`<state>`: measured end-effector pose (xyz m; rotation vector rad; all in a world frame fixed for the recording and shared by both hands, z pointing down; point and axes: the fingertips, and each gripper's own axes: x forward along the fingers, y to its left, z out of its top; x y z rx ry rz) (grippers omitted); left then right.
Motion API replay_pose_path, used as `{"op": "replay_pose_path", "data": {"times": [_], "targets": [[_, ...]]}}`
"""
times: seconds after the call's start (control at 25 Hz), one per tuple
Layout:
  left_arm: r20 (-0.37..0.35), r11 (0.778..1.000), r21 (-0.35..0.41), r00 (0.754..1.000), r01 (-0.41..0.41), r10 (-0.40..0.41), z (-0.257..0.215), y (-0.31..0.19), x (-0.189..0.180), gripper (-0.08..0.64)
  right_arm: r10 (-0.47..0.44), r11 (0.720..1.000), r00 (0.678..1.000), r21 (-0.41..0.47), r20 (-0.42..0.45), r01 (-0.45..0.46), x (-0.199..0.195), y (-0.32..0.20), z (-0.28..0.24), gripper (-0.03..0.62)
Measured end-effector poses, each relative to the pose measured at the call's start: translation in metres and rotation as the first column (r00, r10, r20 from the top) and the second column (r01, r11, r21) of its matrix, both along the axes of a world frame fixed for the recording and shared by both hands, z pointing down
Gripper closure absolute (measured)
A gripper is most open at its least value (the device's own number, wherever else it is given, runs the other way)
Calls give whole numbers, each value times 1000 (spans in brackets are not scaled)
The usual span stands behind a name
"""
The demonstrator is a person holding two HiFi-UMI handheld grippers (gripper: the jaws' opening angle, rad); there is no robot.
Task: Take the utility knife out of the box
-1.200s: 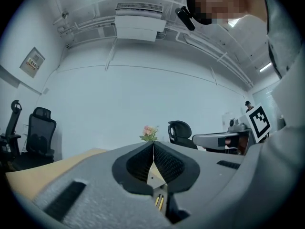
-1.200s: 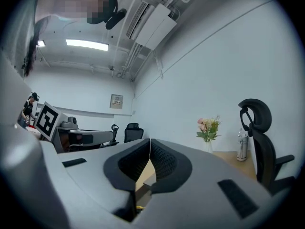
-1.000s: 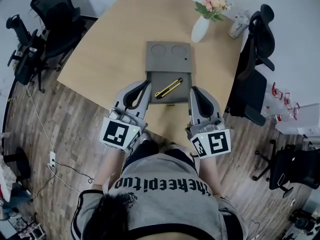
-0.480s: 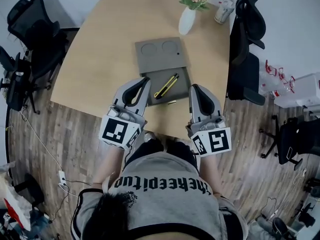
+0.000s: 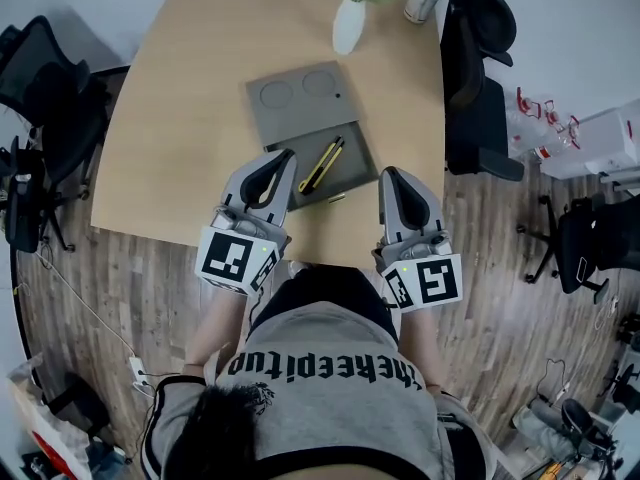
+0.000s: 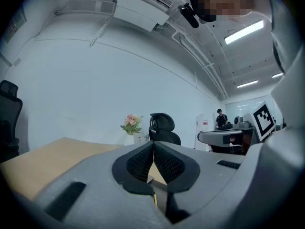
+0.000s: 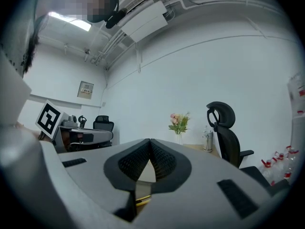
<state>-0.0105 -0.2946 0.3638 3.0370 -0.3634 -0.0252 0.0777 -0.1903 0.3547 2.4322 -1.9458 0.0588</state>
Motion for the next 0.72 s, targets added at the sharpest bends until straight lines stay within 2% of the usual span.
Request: {"op": "replay_pose_path", "data": {"times": [0.44,0.6,0.72], "targets": [[130,998,-47,991,-35,40,38,-3,43,541,41,999,998,-38,39,-39,34,0,17,586],[213,996,-69,975,-55,69,60,-4,64,541,41,998,998,-42,54,-39,51,-5,22,586],[285,992,-91,952,-89,111,81,-1,79,541,39,998,997,-46,63,-36,62,-8,27,586]]}}
